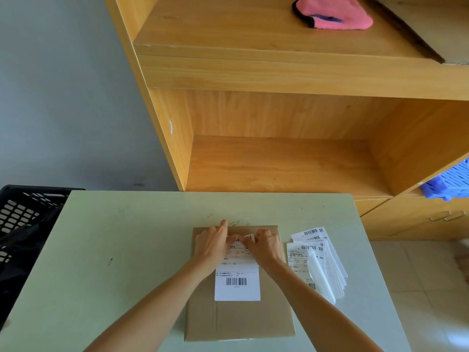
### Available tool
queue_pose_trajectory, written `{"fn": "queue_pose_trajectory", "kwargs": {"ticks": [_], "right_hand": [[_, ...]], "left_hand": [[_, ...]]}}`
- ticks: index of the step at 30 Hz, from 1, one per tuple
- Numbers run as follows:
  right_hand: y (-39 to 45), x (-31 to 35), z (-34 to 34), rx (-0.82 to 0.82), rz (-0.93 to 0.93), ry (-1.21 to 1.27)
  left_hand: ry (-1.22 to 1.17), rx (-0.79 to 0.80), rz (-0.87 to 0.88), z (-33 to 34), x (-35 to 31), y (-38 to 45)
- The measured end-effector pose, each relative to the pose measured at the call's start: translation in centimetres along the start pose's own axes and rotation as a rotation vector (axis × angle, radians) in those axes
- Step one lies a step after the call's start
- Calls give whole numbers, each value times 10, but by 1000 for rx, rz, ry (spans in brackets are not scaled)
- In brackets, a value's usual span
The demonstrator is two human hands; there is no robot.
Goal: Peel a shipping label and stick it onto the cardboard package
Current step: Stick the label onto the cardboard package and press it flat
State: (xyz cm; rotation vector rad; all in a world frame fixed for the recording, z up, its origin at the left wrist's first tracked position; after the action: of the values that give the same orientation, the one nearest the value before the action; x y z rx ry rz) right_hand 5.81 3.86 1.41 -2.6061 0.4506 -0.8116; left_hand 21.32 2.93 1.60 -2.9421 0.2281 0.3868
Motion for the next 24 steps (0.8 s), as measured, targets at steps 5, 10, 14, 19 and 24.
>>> {"fn": "queue_pose_trajectory", "kwargs": {"ticks": [5, 10, 14, 19, 24], "right_hand": [[1, -2, 4, -14, 0, -74], [2, -3, 3, -23, 10, -108], [6, -3, 4, -12, 18, -124], [9, 0, 3, 0, 46, -203], [9, 5, -1, -18, 22, -303]], "left_hand": [[48, 26, -33, -2, -3, 2], [61, 34, -42, -5, -5, 4], [37, 50, -36, 1, -1, 7], [-8, 69, -65, 6, 4, 9], [25, 113, -92, 5, 7, 12]]}}
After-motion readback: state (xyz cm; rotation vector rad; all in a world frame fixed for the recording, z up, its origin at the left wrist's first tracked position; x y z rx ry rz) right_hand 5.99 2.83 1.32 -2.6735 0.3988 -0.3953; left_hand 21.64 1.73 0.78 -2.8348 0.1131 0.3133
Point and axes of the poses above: each hand's wrist, its own y-axis towards the middle knuckle, its own z-axis out of the palm, x = y × z, the point moved 3 cm from there along y, towards the middle knuckle, and after that the axes turned 1 degree about z, right-handed, at the moved point
